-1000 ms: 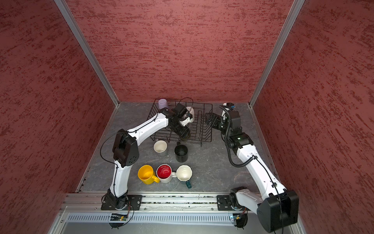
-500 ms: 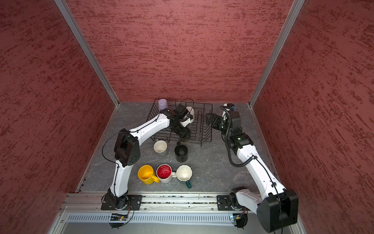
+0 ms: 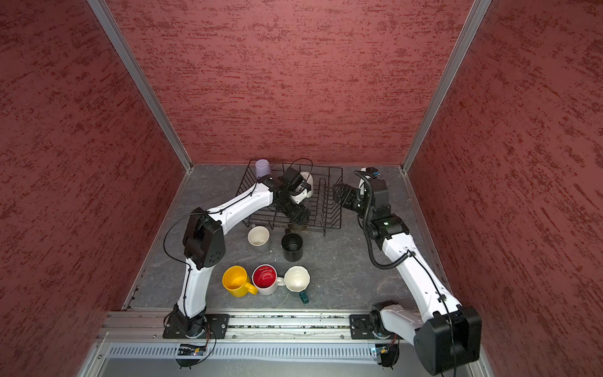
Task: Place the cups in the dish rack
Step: 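Open the left gripper and raise it while the right gripper moves toward the mugs, then grasp the teal mug by its rim with the right gripper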
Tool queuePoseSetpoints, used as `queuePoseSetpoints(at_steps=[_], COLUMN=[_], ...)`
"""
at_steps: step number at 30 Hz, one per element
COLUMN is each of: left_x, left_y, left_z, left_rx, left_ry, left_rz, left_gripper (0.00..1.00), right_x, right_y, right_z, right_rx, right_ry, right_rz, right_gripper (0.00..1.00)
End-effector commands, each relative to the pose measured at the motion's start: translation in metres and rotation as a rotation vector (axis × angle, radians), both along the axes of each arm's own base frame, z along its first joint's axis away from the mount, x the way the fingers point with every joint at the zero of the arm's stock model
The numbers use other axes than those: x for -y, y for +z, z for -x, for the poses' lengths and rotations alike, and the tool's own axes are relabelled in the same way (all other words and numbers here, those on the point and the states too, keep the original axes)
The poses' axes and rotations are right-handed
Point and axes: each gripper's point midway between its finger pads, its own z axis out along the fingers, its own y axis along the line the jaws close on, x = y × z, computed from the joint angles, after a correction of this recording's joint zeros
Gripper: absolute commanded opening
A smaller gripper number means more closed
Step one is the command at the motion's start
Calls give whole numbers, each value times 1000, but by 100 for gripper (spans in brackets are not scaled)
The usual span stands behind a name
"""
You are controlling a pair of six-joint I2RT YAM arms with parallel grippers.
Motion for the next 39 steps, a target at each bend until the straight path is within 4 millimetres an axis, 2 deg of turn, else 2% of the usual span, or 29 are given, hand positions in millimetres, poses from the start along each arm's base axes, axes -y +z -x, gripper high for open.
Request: queuePoseSetpoints(at_steps=[1, 5, 9, 12, 15, 20, 26, 32, 39], left_x=[2, -7, -23, -38, -55, -85, -114, -127, -140], left_y=[58, 109, 160, 188, 206, 218, 219, 215, 213], left_z=[-9, -21, -31, -33, -35, -40, -47, -48, -48], left_rx=[110, 266, 431, 502, 548, 600, 590, 550, 543], left_ry=[36, 94, 156, 193, 234, 315, 411, 448, 481], left_rz=[129, 220, 364, 459, 512, 556, 634, 679, 706], left_gripper=[96, 99, 100, 100, 100, 100, 100, 100, 100], right_x=[-5, -13, -30, -46, -59, -74, -103, -128, -138], right_y=[-8, -30, -48, -56, -61, -68, -96, -120, -147], right_z=[10, 38, 75, 104, 131, 170, 207, 230, 251], right_rx=[-78, -182, -287, -346, -388, -467, -565, -634, -715], right_ry=[59, 103, 151, 194, 245, 295, 365, 433, 441], right_rz=[61, 136, 202, 228, 237, 284, 306, 313, 344], right_gripper=[86, 81, 77, 75, 71, 65, 62, 58, 54])
